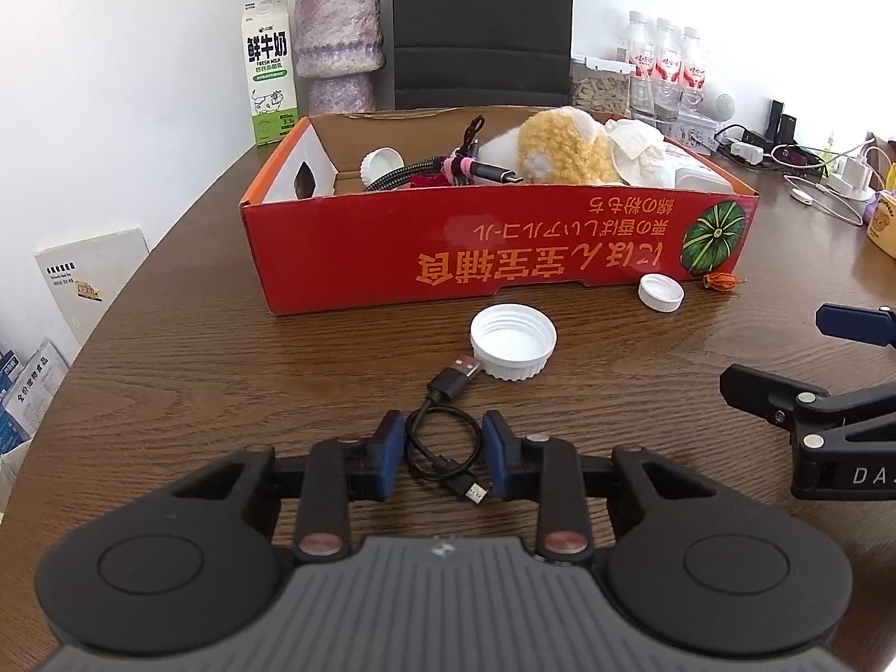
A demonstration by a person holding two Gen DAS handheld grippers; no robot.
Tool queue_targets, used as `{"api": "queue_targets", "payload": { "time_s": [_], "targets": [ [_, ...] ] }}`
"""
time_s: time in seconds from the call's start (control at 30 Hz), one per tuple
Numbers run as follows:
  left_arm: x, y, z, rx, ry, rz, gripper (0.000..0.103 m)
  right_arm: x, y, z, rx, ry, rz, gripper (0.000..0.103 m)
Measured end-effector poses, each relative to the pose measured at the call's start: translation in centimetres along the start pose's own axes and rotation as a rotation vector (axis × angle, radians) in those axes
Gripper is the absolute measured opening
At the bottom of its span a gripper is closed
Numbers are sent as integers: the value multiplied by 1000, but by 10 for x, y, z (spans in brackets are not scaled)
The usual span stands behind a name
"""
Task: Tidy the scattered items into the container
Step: 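Grasp the short black USB cable with the left tool, then grasp the large white bottle cap with the right tool while the left tool holds the cable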
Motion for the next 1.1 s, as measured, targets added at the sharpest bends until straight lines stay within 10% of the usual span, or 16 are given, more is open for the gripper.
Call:
{"api": "queue_targets", "payload": {
  "time_s": [0.83,1.1],
  "targets": [
    [66,14,22,-99,142,91,29,90,-48,31,49,104,170,100],
    [80,12,20,-98,166,96,29,104,-66,36,79,121,167,72]
  ]
}}
Point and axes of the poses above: each gripper's, at about its wrist camera, not at the fingertips, and y roughly against the way its jaws point, x to its left, z to its top, the point moved 10 cm from there along -y, roughly the way its jaws point, and after that the axes turned 3 degrees about z, right-handed, at the moved point
